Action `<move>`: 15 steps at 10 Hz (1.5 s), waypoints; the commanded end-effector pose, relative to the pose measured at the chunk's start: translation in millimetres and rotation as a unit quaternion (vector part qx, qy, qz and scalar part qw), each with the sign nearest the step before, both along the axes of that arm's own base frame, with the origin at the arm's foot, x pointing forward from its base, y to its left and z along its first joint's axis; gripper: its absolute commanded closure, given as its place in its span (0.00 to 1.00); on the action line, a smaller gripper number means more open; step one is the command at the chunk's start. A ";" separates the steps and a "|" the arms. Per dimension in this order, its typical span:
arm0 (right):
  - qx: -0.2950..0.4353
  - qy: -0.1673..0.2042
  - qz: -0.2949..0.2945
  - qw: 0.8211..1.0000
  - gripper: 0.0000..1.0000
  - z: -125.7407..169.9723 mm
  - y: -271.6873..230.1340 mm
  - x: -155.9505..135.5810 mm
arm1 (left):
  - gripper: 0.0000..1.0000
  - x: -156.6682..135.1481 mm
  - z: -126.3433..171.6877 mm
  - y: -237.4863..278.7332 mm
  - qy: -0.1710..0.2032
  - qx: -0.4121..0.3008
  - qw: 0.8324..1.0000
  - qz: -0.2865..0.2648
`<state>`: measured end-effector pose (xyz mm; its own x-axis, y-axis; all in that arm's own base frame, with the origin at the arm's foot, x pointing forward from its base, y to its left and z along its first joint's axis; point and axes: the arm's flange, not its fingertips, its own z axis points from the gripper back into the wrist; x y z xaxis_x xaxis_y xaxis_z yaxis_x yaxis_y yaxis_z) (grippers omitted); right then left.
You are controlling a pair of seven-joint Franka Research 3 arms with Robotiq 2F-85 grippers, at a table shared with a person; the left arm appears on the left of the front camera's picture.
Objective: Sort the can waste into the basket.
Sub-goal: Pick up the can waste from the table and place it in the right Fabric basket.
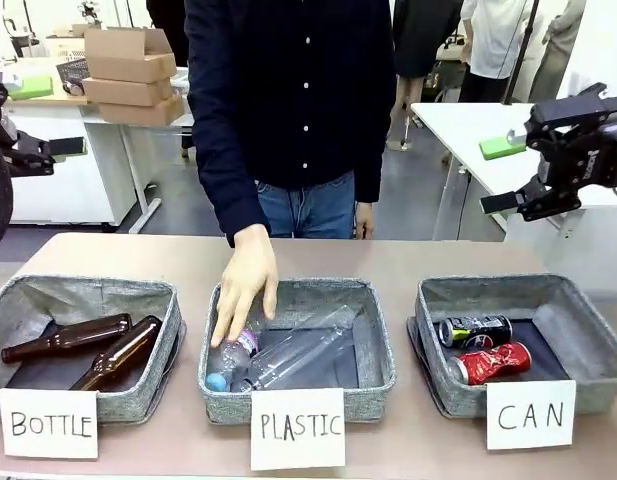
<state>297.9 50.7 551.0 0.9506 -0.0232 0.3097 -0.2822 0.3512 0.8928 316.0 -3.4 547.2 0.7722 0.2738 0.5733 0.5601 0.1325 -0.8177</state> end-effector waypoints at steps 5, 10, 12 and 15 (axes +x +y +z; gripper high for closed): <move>0.000 -0.007 0.009 1.000 0.00 -1.3 -3.2 -0.3 | 0.00 -1.5 5.4 -0.7 0.003 -0.016 1.000 -0.001; 0.000 -0.007 0.009 1.000 0.00 -1.3 -3.2 -0.3 | 0.00 -1.5 5.4 -0.7 0.003 -0.016 1.000 -0.001; 0.000 -0.007 0.009 1.000 0.00 -1.3 -3.2 -0.3 | 0.00 -1.5 5.4 -0.7 0.003 -0.016 1.000 -0.001; 0.000 -0.007 0.009 1.000 0.00 -1.3 -3.2 -0.3 | 0.00 -1.5 5.4 -0.7 0.003 -0.016 1.000 -0.001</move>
